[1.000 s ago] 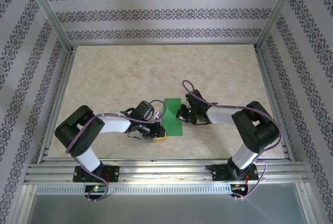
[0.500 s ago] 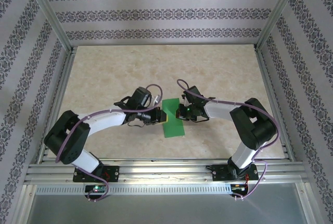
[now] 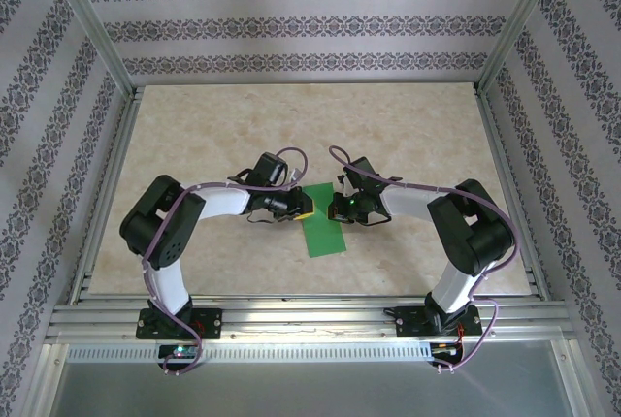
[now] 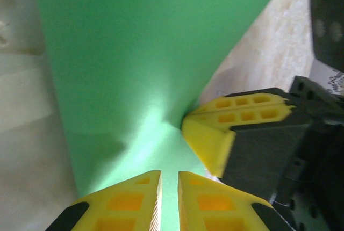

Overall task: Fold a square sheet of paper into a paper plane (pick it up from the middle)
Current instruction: First fold the square sheet of paper in half at the center of the table.

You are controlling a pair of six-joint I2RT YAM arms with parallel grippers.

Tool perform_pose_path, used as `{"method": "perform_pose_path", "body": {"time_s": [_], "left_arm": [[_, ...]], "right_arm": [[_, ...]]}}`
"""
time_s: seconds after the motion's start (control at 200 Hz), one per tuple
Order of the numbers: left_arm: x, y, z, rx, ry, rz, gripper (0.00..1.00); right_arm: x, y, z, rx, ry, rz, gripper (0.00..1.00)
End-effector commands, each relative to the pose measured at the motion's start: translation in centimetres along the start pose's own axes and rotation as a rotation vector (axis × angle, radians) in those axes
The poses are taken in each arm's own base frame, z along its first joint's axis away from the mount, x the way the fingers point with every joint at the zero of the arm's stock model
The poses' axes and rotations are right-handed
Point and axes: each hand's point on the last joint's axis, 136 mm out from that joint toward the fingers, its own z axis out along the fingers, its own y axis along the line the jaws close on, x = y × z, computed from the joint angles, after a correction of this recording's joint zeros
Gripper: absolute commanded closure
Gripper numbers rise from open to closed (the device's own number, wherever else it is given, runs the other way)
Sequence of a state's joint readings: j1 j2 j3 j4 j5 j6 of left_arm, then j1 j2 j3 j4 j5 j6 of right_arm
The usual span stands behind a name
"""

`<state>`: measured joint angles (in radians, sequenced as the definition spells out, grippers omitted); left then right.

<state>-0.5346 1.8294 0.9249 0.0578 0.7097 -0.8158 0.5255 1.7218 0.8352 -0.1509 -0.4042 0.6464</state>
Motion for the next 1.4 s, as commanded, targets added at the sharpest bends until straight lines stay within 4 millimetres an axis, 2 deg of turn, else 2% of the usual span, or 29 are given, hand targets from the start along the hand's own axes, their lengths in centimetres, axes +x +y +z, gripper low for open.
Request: {"method": "perform_pose_path", "body": {"time_s": [0.0,0.13,0.225,0.34,0.525,0.709,0.924,1.054,1.134,1.399], "left_arm": [[-0.5,0.9,0.5,-0.016,-0.012,0.027,0.85],[0.3,3.3,1.3,-0.060,0.009,0.004,0.85],[0.7,4.0,1.6,-0.072,0.022,-0.006,0.85],[0.1,2.7,0.9,-0.061,0.015,0.012,0.85],[-2.0,0.2,-0.7,-0.048,-0.030,0.033,0.84],[-3.5,0.1,-0.3,-0.025,-0.040,0.020,0.84],[-3.6,3.0,0.9,-0.075,-0.026,-0.021,0.85],[-3.2,4.8,1.0,-0.110,-0.018,-0.046,0.85],[-3.4,5.2,1.0,-0.114,-0.019,-0.057,0.85],[-5.8,1.2,-0.6,-0.033,-0.051,0.006,0.82]], "right_arm": [[3.1,-3.6,0.9,0.119,0.113,0.053,1.00],[3.3,-3.8,1.0,0.122,0.114,0.057,1.00],[3.5,-4.1,1.0,0.132,0.116,0.064,1.00],[3.6,-4.2,0.9,0.139,0.115,0.068,1.00],[3.5,-4.3,0.9,0.143,0.111,0.069,1.00],[3.6,-4.3,0.8,0.144,0.113,0.069,1.00],[3.7,-4.4,0.9,0.144,0.115,0.075,1.00],[3.9,-4.7,0.9,0.152,0.118,0.081,1.00],[4.0,-4.8,1.0,0.156,0.121,0.083,1.00],[3.8,-4.5,0.9,0.151,0.118,0.082,1.00]]}}
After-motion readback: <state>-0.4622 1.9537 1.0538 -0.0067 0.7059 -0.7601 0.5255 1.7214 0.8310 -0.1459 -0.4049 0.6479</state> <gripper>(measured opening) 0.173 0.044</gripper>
